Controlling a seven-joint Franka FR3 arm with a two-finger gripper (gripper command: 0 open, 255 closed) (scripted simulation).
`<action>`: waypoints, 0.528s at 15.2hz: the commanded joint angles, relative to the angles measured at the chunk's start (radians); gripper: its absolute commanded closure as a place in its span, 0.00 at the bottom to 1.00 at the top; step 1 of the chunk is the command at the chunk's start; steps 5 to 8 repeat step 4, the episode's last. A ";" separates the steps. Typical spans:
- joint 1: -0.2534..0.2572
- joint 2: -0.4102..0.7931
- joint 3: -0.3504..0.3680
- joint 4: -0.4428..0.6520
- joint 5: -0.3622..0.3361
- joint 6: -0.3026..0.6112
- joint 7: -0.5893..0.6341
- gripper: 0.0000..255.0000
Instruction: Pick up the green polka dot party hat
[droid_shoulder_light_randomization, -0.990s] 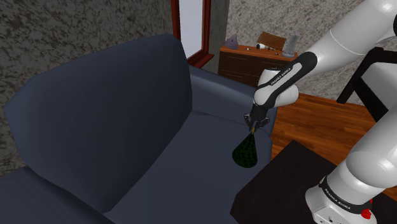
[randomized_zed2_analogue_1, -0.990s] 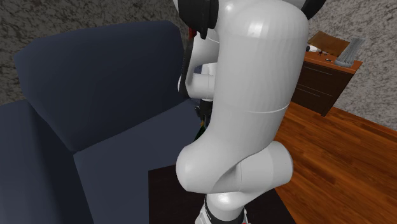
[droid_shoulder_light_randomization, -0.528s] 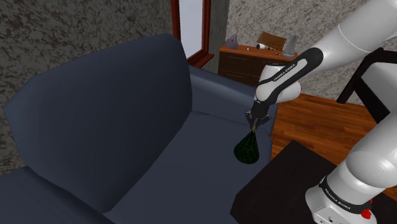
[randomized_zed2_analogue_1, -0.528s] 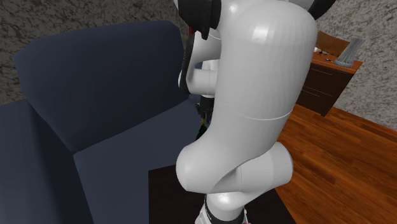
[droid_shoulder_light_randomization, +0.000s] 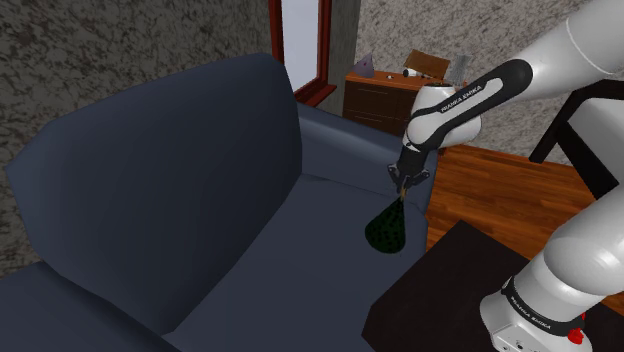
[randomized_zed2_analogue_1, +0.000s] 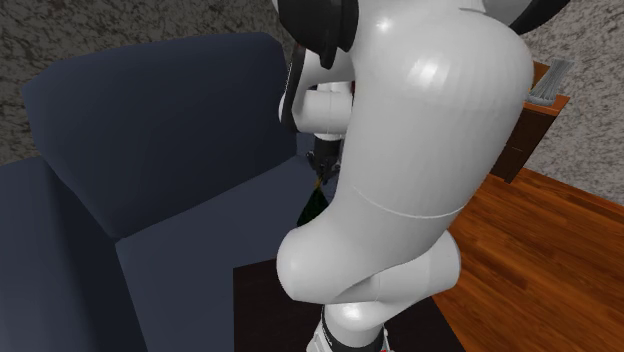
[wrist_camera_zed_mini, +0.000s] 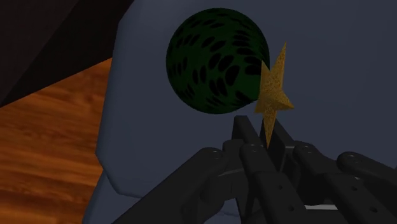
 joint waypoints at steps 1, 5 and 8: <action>-0.001 -0.027 0.001 0.006 -0.004 -0.032 0.005 1.00; -0.001 -0.041 0.001 0.011 -0.006 -0.050 0.007 1.00; -0.001 -0.041 0.001 0.011 -0.006 -0.050 0.007 1.00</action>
